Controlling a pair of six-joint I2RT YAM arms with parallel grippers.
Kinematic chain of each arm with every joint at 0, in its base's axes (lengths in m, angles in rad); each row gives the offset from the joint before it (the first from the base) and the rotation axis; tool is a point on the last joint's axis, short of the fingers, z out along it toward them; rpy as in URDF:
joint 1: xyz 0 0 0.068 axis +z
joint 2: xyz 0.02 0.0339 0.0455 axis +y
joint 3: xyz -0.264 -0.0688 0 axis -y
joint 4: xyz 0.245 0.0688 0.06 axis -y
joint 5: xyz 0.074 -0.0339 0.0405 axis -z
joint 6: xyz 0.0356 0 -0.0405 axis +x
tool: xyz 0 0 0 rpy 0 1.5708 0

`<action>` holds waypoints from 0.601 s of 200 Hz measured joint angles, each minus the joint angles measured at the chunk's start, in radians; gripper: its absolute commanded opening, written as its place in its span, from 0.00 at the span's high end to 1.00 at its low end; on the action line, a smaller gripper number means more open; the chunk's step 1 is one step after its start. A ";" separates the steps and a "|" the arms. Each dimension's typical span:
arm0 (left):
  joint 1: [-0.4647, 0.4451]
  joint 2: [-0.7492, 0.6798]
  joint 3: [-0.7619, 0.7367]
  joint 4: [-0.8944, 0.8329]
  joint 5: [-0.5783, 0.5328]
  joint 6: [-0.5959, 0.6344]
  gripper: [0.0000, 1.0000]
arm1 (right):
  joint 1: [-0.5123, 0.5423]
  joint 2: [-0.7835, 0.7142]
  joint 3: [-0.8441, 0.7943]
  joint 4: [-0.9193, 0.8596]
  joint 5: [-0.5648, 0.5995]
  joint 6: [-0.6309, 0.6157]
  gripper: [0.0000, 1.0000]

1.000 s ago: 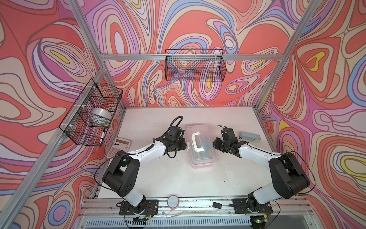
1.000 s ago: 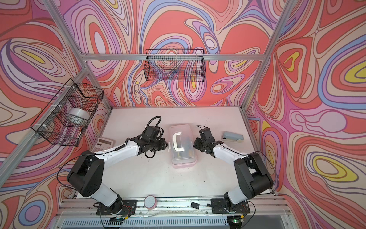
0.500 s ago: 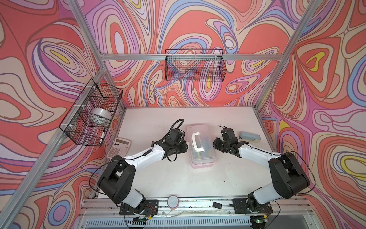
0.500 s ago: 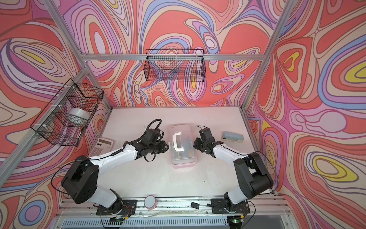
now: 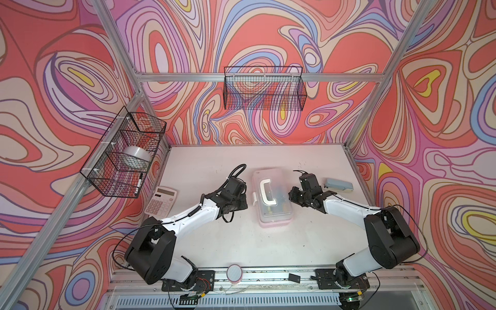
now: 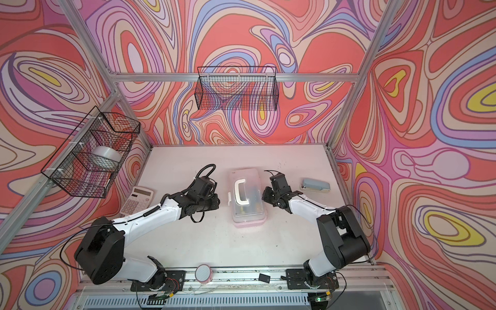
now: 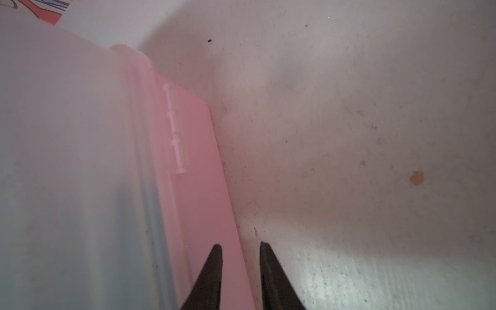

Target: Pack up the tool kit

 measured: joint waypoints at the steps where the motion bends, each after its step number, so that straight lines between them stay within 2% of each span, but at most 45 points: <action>1: 0.000 0.006 0.007 -0.004 -0.003 0.002 0.68 | 0.000 0.000 0.000 0.000 0.000 0.000 0.74; 22: 0.000 0.074 0.080 -0.028 -0.026 0.027 0.69 | 0.001 0.000 0.000 -0.002 0.001 -0.001 0.74; 47: 0.000 0.120 0.093 -0.040 -0.024 0.037 0.70 | 0.001 0.000 0.000 -0.002 0.001 -0.003 0.74; 120: 0.000 0.127 0.091 -0.038 -0.006 0.036 0.69 | 0.001 0.000 0.000 -0.002 0.001 -0.008 0.74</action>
